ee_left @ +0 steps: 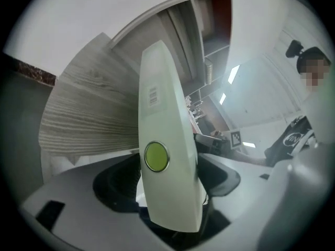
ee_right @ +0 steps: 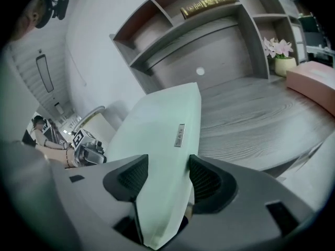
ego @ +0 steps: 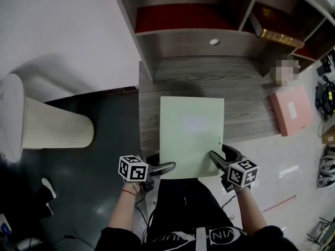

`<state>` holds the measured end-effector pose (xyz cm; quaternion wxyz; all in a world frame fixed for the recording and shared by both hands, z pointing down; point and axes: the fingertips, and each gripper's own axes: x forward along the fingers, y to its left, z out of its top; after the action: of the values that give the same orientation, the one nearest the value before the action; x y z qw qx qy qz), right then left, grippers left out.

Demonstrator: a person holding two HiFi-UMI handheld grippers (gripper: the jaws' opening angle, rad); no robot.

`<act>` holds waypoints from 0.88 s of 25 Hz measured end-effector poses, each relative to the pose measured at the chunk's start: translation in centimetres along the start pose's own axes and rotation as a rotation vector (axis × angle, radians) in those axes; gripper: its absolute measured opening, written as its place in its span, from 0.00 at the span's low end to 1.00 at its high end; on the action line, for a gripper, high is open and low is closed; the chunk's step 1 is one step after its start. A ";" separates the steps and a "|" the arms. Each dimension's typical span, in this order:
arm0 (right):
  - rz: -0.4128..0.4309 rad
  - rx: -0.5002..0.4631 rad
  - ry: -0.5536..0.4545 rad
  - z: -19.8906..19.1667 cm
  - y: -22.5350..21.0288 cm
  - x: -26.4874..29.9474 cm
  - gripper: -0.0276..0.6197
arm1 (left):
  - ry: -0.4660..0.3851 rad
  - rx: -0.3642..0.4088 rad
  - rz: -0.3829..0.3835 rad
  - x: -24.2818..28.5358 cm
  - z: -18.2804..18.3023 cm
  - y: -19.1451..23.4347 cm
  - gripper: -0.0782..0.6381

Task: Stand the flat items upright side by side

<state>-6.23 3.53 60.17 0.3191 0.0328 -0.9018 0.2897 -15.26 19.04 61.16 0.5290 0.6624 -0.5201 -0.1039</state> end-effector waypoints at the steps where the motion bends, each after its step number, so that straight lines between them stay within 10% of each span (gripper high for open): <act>1: 0.008 -0.013 -0.011 0.5 0.2 0.0 0.43 | -0.008 0.027 0.011 -0.3 0.5 -0.3 0.58; 22: 0.136 -0.292 -0.154 13.6 5.0 7.5 0.41 | -0.208 0.556 0.353 -8.1 13.1 0.2 0.57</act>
<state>-20.99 1.20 53.60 0.2301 -0.0531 -0.9562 0.1732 -27.90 17.81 52.45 0.2822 0.6667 -0.6865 0.0679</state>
